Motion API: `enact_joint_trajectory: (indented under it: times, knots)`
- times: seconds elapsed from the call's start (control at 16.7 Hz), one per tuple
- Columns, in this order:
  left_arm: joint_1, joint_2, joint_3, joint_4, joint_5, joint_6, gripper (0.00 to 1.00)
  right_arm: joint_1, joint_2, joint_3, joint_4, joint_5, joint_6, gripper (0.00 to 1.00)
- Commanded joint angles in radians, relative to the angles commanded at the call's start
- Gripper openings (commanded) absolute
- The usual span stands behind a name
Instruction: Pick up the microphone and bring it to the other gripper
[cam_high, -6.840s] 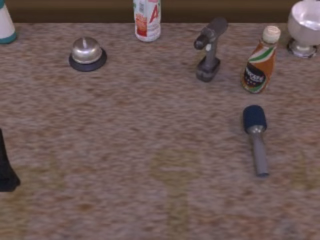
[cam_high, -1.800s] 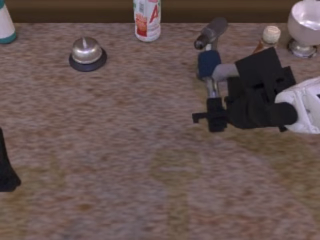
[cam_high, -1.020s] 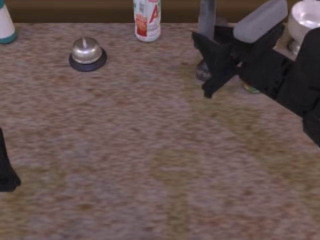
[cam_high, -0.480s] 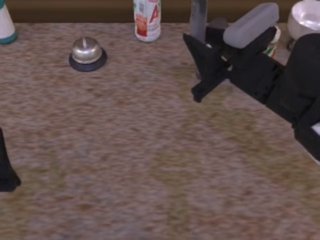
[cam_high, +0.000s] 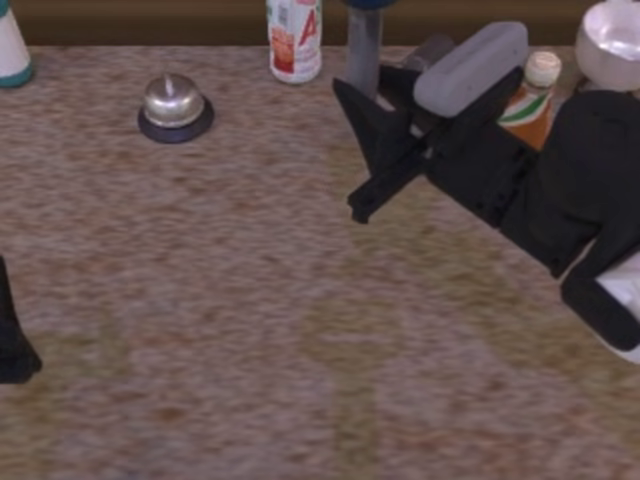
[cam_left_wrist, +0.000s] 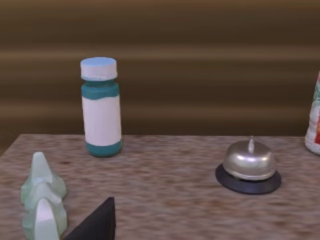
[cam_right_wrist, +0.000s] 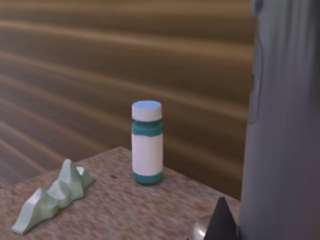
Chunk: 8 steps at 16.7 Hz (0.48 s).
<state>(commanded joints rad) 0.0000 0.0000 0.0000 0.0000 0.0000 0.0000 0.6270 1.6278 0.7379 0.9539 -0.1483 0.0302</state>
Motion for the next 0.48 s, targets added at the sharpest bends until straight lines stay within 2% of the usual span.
enact_joint_trajectory:
  times: [0.36,0.48]
  knots:
    - [-0.001,0.002,0.001,0.001,0.001,0.0,1.0,0.003,0.002,-0.002,0.002,0.003,-0.001,0.0]
    - [-0.017,0.035,0.027,0.018,0.023,0.001,1.0,0.003,0.002,-0.002,0.002,0.003,-0.001,0.0]
